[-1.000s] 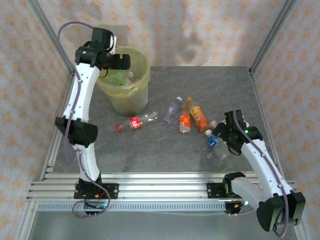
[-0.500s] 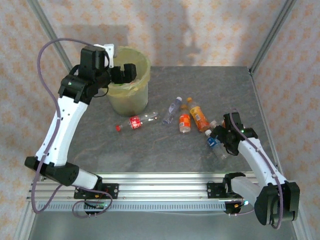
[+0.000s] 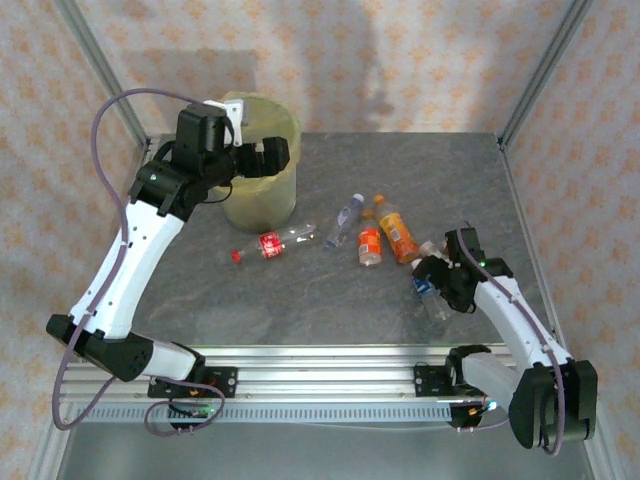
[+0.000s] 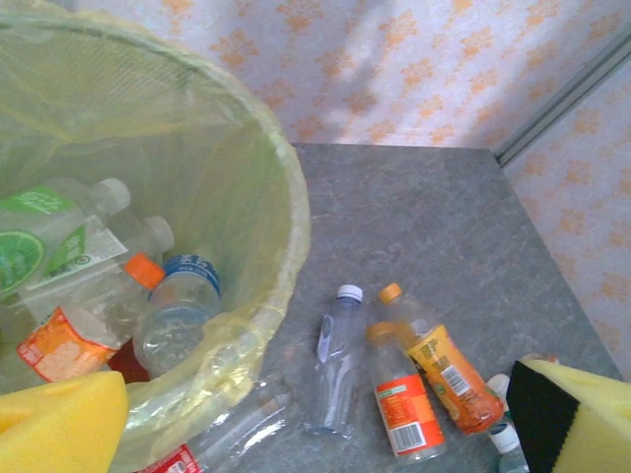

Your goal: Put the plastic bottles in the bin

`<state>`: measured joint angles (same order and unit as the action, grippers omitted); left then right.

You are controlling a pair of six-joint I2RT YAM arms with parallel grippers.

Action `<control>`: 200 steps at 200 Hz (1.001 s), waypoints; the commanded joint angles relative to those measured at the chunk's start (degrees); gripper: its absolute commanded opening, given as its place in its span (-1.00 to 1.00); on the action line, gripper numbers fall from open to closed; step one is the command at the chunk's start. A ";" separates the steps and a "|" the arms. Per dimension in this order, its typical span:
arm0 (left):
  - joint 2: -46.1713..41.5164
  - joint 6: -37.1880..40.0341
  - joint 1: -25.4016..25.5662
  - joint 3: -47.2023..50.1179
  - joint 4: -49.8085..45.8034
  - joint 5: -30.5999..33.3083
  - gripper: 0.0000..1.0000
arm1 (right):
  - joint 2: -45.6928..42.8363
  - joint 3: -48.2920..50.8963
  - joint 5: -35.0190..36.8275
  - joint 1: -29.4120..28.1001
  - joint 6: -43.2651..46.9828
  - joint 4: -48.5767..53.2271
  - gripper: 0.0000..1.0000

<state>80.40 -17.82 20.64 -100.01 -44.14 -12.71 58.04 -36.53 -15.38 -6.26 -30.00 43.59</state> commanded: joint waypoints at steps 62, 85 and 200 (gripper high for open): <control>0.02 -0.56 0.71 -0.85 1.87 -0.31 1.00 | 1.15 3.89 -7.82 0.12 -2.12 -3.16 0.72; 0.19 -0.63 0.71 -0.83 1.89 -0.36 1.00 | 1.37 4.69 -8.35 -1.11 -2.77 -3.75 0.69; 0.55 -1.25 0.71 -0.98 1.86 0.56 1.00 | 4.57 6.91 -2.00 -9.01 -6.39 -5.45 0.47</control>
<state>80.42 -18.17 21.02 -100.01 -43.88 -13.08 61.80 -30.41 -20.78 -14.41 -35.20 39.05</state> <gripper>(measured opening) 0.996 0.748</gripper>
